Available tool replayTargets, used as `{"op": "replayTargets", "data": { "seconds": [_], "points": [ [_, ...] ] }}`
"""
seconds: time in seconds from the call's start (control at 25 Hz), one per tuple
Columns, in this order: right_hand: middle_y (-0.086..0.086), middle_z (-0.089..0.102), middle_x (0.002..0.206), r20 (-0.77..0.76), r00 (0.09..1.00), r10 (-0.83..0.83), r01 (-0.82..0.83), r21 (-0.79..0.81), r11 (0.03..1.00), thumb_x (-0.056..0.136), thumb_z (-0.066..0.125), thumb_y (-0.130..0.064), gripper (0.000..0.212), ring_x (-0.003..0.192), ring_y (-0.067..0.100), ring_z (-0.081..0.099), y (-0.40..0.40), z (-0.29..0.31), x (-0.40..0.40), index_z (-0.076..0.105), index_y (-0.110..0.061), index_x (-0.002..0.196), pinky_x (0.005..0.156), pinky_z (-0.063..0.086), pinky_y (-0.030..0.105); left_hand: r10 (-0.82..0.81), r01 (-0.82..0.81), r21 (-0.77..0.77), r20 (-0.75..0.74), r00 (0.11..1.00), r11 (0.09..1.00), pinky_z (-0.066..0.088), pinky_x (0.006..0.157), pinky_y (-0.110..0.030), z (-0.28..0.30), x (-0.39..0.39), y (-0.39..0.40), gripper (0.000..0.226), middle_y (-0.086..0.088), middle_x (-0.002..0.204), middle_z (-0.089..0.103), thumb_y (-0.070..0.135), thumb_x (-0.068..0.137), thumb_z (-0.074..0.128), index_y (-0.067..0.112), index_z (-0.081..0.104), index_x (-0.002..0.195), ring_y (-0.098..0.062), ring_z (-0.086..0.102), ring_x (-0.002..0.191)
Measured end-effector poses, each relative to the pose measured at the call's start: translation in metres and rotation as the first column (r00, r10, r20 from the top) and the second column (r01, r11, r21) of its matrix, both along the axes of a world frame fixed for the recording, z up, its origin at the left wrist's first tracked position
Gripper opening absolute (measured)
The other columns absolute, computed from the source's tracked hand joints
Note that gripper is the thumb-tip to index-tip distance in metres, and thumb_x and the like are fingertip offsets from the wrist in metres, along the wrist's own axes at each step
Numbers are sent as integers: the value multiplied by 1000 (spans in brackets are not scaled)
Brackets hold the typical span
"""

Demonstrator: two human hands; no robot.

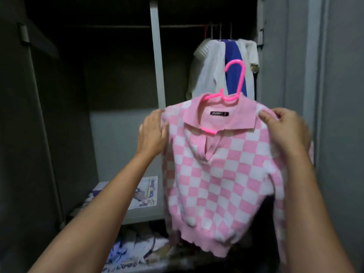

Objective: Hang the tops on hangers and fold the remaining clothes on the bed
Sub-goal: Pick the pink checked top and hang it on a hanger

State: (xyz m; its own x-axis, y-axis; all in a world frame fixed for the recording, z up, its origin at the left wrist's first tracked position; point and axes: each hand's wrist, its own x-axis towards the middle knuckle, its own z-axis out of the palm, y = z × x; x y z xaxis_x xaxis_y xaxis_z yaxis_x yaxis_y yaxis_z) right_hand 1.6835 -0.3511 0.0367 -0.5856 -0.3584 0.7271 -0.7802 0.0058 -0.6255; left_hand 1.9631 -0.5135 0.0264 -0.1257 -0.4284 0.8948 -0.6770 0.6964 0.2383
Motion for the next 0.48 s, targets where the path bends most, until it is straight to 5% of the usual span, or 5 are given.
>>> {"op": "replayTargets", "data": {
  "seconds": [0.2, 0.48],
  "points": [
    [23, 64, 110, -55, 976, -209, 207, -48, 977, 92, 53, -44, 38, 103, 42, 58, -48, 76, -2, 67, -13, 108, 76, 39, 37, 13, -11, -83, 27, 1000, 996, 31, 108, -40, 45, -31, -54, 44, -2, 144, 42, 25, 98, 44, 17, 38, 140, -20, 38, 133],
    [24, 63, 111, -233, 922, -310, 279, -159, 947, 95, 47, -17, 25, 103, 40, 60, -202, 176, 3, 63, -1, 104, 78, 44, 36, 188, -174, -174, 68, 980, 969, 1, 119, -36, 124, -62, -163, 73, -1, 161, -1, 40, 97, 44, 14, 5, 154, -17, -5, 148]
  ]
}}
